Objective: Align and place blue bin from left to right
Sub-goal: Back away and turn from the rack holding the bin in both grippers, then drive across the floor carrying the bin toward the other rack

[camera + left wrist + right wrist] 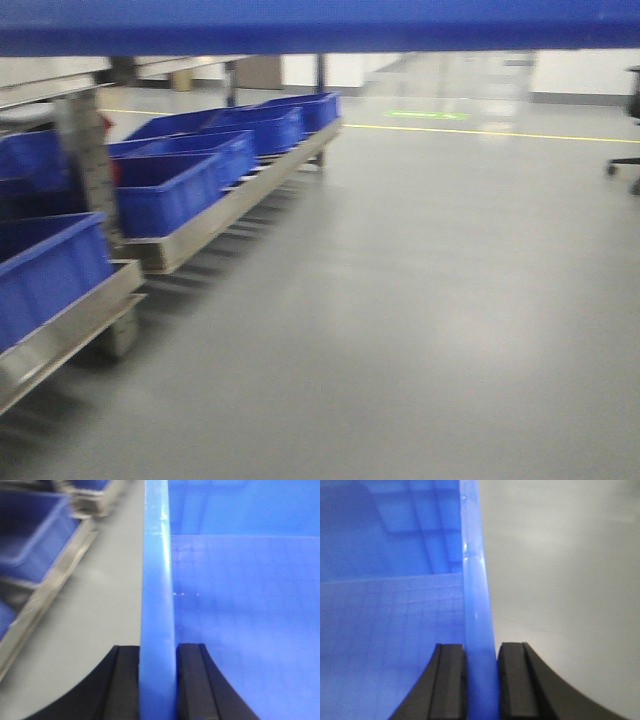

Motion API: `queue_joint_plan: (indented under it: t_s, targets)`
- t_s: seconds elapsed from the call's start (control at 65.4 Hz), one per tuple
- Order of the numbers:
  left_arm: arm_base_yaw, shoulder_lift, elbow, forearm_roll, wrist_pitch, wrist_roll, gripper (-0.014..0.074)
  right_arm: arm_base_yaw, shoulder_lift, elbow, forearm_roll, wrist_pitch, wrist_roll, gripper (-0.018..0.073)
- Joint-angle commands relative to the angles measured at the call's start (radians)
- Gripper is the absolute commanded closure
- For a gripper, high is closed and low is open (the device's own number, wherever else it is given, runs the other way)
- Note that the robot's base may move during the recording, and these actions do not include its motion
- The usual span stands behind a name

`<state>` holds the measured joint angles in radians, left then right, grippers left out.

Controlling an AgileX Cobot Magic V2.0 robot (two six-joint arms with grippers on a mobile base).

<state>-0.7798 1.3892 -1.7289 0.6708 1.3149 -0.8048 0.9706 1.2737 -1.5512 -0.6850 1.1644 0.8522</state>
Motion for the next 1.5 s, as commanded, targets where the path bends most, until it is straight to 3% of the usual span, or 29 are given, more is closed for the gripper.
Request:
queue_joint_plan:
  t_s: [0.0,1.483]
  targets:
    - [-0.021,-0.007,-0.01,-0.009,-0.094,0.002,0.0707,0.018,-0.006,-0.011,-0.009,-0.313,0.006,0.0725]
    - [-0.021,-0.007,-0.01,-0.009,-0.094,0.002,0.0707,0.018,-0.006,-0.011,-0.009,-0.313,0.006,0.0725]
